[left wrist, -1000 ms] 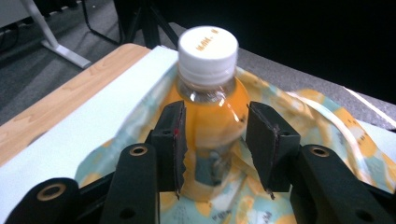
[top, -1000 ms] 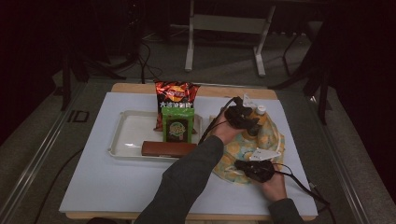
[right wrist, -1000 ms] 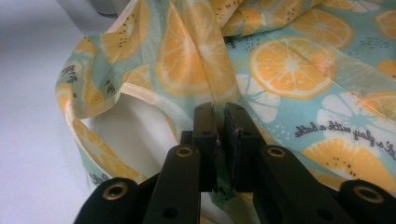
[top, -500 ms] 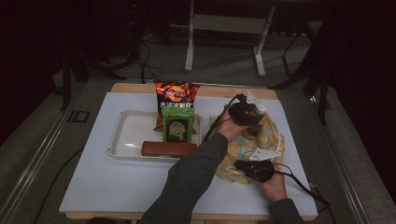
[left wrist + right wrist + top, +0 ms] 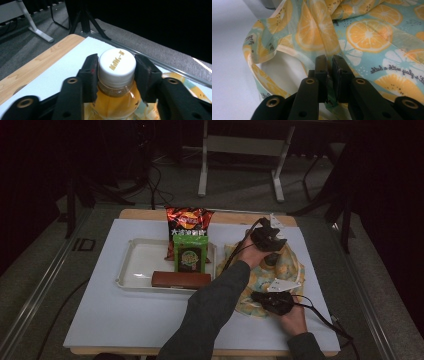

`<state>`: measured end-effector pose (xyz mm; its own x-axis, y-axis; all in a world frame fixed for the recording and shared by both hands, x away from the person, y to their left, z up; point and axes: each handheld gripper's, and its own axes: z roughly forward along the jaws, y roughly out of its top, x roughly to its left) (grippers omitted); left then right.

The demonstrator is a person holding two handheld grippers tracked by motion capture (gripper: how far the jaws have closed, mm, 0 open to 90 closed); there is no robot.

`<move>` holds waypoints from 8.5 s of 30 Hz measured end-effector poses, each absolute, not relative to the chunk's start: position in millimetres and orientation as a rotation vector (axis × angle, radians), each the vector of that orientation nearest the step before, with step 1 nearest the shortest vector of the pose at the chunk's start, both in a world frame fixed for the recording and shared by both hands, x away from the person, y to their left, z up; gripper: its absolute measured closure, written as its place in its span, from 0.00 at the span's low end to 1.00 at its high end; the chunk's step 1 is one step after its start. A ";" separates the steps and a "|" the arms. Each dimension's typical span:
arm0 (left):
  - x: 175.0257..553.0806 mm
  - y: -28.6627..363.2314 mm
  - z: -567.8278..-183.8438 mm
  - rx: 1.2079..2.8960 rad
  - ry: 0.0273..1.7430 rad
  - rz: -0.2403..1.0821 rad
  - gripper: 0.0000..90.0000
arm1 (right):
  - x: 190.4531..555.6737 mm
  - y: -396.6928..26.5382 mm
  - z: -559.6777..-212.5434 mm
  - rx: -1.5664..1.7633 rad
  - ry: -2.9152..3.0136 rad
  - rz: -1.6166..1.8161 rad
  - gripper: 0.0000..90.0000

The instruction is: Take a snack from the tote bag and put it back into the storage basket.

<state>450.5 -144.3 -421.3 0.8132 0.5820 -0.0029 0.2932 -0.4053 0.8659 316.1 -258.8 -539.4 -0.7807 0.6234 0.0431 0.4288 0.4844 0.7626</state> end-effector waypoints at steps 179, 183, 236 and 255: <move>324.8 5.3 -361.2 1.997 0.407 0.285 0.65 | 318.2 -260.5 -539.4 0.921 2.506 1.195 0.91; 322.9 10.8 -359.6 1.995 0.410 0.288 0.65 | 318.3 -260.6 -539.4 0.922 2.506 1.196 0.91; 319.3 109.7 -358.0 1.971 0.530 0.411 0.65 | 318.4 -260.8 -539.5 0.921 2.507 1.200 0.91; 320.8 150.4 -360.2 1.953 0.600 0.472 0.64 | 318.3 -260.7 -539.4 0.920 2.507 1.198 0.91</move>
